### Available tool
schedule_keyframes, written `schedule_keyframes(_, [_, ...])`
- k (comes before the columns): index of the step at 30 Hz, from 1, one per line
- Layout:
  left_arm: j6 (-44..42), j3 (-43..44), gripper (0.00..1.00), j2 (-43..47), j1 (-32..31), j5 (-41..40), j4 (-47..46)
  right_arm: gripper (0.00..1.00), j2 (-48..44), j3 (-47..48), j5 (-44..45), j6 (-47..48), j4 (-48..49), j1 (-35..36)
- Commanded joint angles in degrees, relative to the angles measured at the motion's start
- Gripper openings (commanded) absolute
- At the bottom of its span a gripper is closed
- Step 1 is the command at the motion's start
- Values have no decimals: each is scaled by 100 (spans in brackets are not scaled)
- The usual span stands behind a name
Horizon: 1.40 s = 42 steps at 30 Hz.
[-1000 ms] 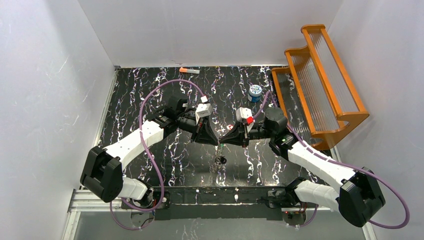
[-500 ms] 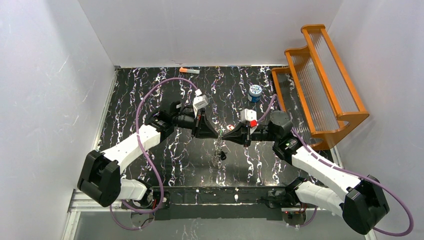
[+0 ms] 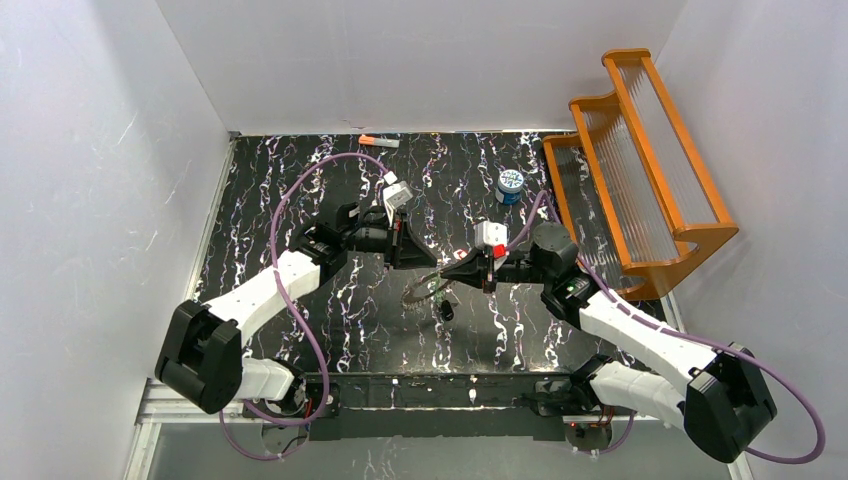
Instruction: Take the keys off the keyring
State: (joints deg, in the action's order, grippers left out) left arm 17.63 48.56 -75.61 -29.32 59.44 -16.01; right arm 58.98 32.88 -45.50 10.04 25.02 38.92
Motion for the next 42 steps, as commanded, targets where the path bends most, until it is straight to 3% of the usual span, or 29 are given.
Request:
schedule_keyframes(1, [343,-76,0,154,43,-88,-402,1,20,97,331,351,-91,204])
schedule_keyframes(17, [8,-28,0,321,56,-225,-7,1,43,226,769,562,-279,277])
schedule_keyframes(19, [-364,74,6,372,58,-274,417,1,18,263,714,516,-282,277])
schedule_keyframes(22, [-968,218,22,483,71,-448,1004,1,17,369,624,462,-341,275])
schedule_keyframes(28, [-1507,282,35,681,111,-467,1409,1,17,541,434,441,-448,275])
schedule_keyframes(42, [-2344,296,46,486,111,1025,1518,1,178,962,-661,534,-631,274])
